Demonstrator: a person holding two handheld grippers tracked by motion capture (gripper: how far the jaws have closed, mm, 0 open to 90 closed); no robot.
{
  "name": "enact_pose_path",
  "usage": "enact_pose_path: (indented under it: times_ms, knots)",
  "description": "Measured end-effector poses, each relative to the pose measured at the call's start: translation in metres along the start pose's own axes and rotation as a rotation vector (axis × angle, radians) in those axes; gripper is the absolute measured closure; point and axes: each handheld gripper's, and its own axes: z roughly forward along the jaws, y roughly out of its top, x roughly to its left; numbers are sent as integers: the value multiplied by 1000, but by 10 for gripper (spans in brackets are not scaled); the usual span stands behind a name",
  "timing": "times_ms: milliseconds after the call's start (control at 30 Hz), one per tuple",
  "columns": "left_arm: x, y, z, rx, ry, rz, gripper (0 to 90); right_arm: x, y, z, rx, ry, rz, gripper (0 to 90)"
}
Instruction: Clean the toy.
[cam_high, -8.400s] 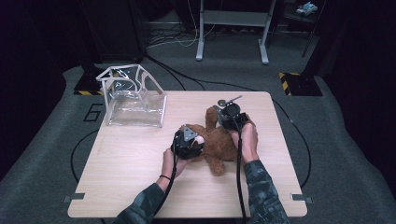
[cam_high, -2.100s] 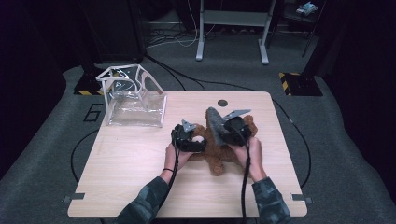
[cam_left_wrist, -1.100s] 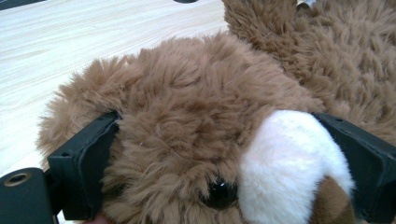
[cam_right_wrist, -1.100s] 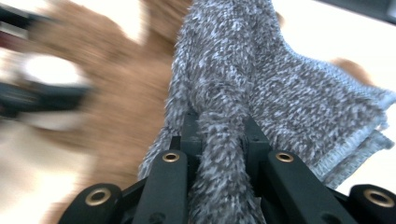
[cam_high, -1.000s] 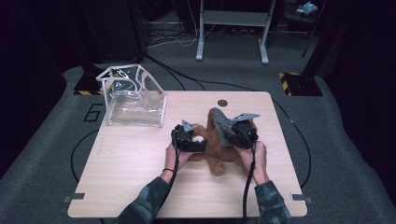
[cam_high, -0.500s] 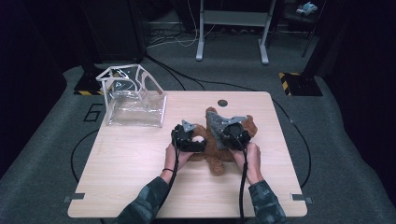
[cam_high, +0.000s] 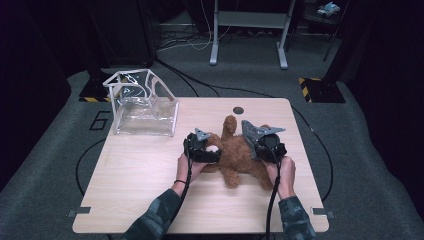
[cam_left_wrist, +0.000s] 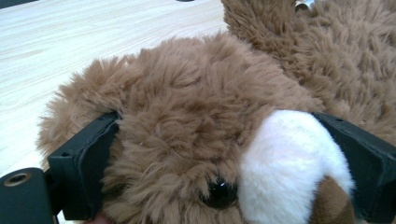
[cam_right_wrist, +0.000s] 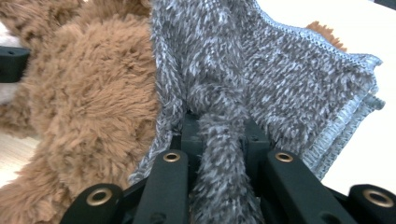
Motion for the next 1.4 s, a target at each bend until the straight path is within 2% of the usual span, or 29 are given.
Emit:
enact_pose_path:
  times_ms: [33, 100, 200, 267, 300, 400, 433, 500, 567, 733, 900, 1000, 1033, 1133, 1233, 1333, 1400]
  knots:
    - [0, 0, 0, 0, -1, -2, 68, 2, 1, -2, 1, -1, 11, 771]
    - [1, 0, 0, 0, -3, -8, 68, 6, 4, -10, -33, 19, 14, 770]
    - [1, 0, 0, 2, 0, -6, 68, 23, 11, -20, -77, 101, -14, 769]
    - [1, 0, 0, 6, 1, -1, 68, 38, 14, -20, -80, 135, -38, 769]
    - [1, 0, 0, 6, 1, -1, 68, 47, 15, -18, -80, 150, -68, 768]
    - [1, 0, 0, 6, -1, -2, 68, 72, 17, -5, -51, 180, -112, 767]
    - [1, 0, 0, 6, -1, -4, 68, 77, 17, 1, -40, 181, -130, 767]
    - [1, 0, 0, 3, -1, -4, 68, 85, 15, 11, -20, 151, -150, 768]
    - [2, 0, 0, 3, -5, -5, 68, 84, 13, 13, -24, 151, -145, 772]
    - [1, 0, 1, -1, -5, -6, 68, 66, 7, 6, -22, 145, -123, 779]
    - [2, 0, 1, -2, -7, -5, 69, 39, -6, -4, -27, 118, -58, 779]
    - [2, 0, 1, -1, -7, -5, 69, 21, -17, -9, -22, 80, -21, 778]
    - [2, 0, 1, 1, -9, -4, 69, 13, -22, -10, -16, 67, 6, 777]
    - [1, 0, 1, 4, -4, -3, 69, 4, -30, -9, -2, 57, 32, 776]
    - [2, 0, 2, 6, -1, -7, 69, 8, -29, -14, -24, 65, 29, 775]
    - [1, 0, 2, 8, 0, -6, 69, 21, -22, -21, -65, 110, -12, 774]
    - [1, 0, 1, 9, 1, -4, 69, 37, -16, -22, -81, 144, -40, 774]
